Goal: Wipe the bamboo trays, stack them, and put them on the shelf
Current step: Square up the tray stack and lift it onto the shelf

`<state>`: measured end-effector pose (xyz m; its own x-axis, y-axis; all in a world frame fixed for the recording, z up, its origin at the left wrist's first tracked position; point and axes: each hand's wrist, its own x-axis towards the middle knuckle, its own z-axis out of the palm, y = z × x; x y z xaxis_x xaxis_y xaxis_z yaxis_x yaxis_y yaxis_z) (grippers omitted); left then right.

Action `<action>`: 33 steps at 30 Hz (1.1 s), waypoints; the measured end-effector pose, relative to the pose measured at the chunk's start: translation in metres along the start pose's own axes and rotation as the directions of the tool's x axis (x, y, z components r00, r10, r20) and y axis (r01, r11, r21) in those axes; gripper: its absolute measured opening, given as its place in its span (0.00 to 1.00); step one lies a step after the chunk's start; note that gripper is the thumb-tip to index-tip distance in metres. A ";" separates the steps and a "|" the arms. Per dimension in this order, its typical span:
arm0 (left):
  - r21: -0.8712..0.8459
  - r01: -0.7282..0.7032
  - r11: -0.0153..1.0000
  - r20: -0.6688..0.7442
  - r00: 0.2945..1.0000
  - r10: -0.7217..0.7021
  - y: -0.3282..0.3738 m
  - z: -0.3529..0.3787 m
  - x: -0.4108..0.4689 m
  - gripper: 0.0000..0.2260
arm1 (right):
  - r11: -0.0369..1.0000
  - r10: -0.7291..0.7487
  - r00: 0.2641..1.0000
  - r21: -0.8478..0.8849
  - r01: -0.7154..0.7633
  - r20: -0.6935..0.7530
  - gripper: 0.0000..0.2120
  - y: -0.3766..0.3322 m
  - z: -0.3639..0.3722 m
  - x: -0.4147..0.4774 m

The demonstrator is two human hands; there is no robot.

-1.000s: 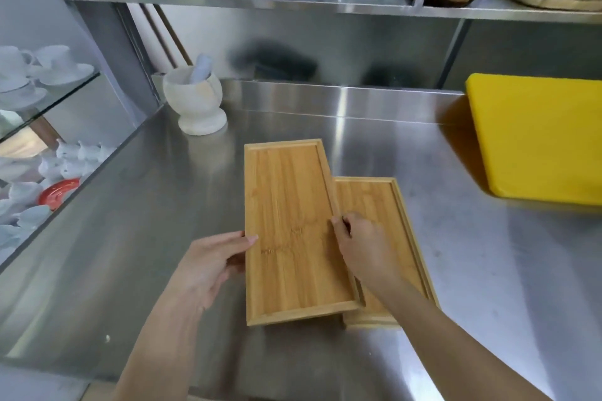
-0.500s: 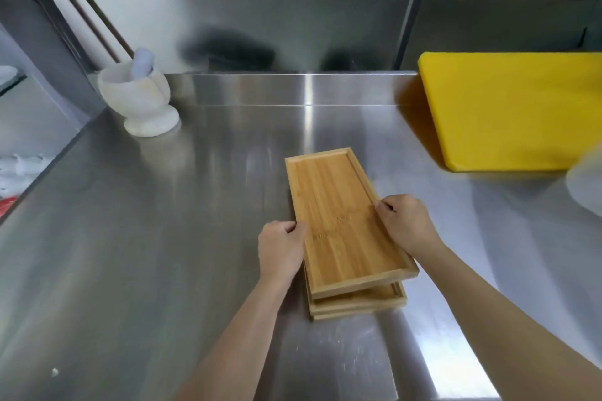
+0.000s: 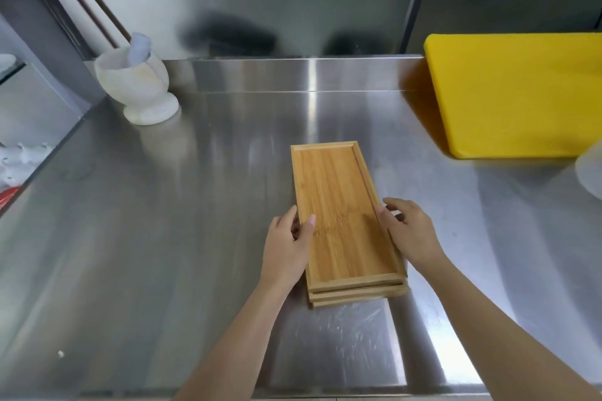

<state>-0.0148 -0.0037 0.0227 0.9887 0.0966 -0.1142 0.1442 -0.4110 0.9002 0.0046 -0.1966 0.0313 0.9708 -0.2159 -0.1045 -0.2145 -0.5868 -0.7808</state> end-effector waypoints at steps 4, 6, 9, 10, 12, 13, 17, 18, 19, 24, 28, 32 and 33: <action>-0.141 -0.086 0.986 0.189 0.976 0.112 -0.018 -0.014 -0.032 0.30 | 0.986 -0.146 0.975 0.103 0.130 0.170 0.18 0.015 -0.020 -0.034; -0.049 -0.124 0.991 0.257 0.957 0.132 -0.035 -0.017 -0.047 0.34 | 0.971 -0.240 0.930 0.080 0.227 0.277 0.20 0.029 -0.026 -0.051; 0.122 -0.154 0.980 0.317 0.942 0.109 -0.045 -0.019 -0.067 0.29 | 0.932 -0.325 0.878 -0.036 0.360 0.352 0.25 0.048 -0.026 -0.064; 0.157 -0.167 0.973 0.314 0.943 0.111 -0.047 -0.018 -0.071 0.28 | 0.924 -0.339 0.868 -0.048 0.380 0.364 0.24 0.052 -0.026 -0.065; 0.182 -0.191 0.965 0.270 0.953 0.138 -0.048 -0.014 -0.074 0.25 | 0.895 -0.390 0.862 -0.087 0.438 0.325 0.21 0.058 -0.023 -0.065; 0.191 -0.197 0.962 0.245 0.958 0.147 -0.049 -0.011 -0.074 0.23 | 0.886 -0.406 0.868 -0.111 0.451 0.286 0.20 0.060 -0.022 -0.065; 0.172 -0.188 0.967 0.136 0.977 0.165 -0.051 0.000 -0.076 0.17 | 0.884 -0.410 0.895 -0.162 0.437 0.179 0.17 0.062 -0.020 -0.070; 0.177 -0.196 0.965 0.107 0.978 0.179 -0.051 0.002 -0.076 0.15 | 0.884 -0.417 0.897 -0.163 0.438 0.150 0.16 0.062 -0.020 -0.071; 0.185 -0.206 0.961 0.078 0.978 0.195 -0.051 0.003 -0.077 0.14 | 0.885 -0.422 0.898 -0.159 0.438 0.123 0.15 0.063 -0.019 -0.072; 0.156 -0.239 0.958 -0.033 0.968 0.247 -0.052 0.010 -0.082 0.11 | 0.885 -0.453 0.890 -0.099 0.455 0.046 0.12 0.066 -0.015 -0.078; 0.131 -0.241 0.962 -0.068 0.966 0.251 -0.053 0.014 -0.085 0.09 | 0.890 -0.448 0.894 -0.078 0.449 0.029 0.11 0.068 -0.016 -0.078; 0.079 -0.222 0.972 -0.091 0.969 0.229 -0.052 0.019 -0.088 0.10 | 0.917 -0.396 0.918 -0.031 0.397 0.029 0.11 0.069 -0.016 -0.079; 0.079 -0.230 0.970 -0.099 0.967 0.237 -0.052 0.020 -0.088 0.10 | 0.922 -0.386 0.922 -0.025 0.387 0.033 0.12 0.069 -0.016 -0.079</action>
<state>-0.1089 -0.0084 -0.0226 0.9858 0.0855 0.1443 -0.0840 -0.4928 0.8661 -0.0883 -0.2325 -0.0045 0.9814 0.0536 0.1844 0.1751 -0.6442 -0.7445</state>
